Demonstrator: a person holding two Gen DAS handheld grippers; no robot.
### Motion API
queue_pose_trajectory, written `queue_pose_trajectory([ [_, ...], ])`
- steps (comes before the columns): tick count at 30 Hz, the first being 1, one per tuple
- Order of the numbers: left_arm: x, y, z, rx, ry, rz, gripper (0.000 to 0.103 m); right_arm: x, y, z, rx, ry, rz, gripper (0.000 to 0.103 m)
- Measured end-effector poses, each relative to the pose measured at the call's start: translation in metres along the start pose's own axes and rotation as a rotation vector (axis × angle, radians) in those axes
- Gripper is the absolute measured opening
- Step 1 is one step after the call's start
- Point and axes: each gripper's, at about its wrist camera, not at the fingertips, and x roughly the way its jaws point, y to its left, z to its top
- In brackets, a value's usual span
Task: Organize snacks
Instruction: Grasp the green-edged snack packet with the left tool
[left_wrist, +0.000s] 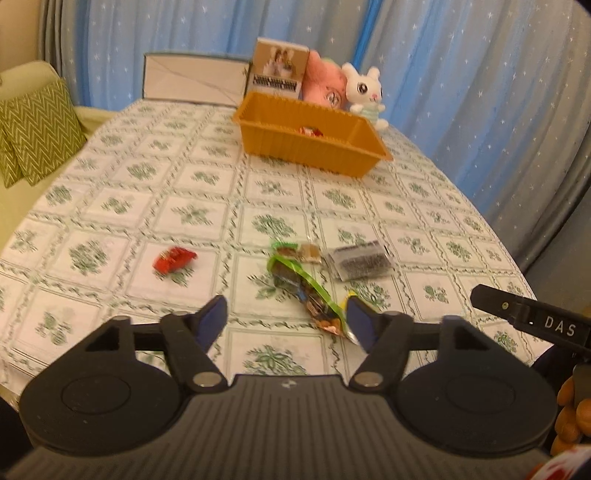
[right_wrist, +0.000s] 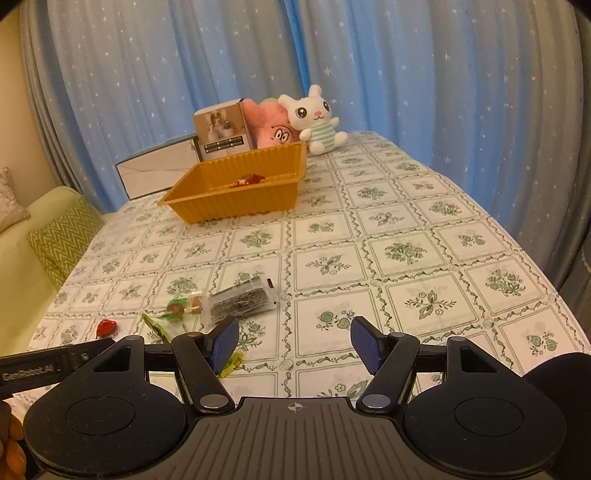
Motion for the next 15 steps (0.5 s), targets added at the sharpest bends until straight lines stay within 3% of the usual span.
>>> queue_pose_trajectory([
  [15, 0.052, -0.017, 0.002, -0.048, 0.058, -0.041, 0.044, 0.022, -0.015, -0.005, 0.050, 0.049, -0.010, 0.067],
])
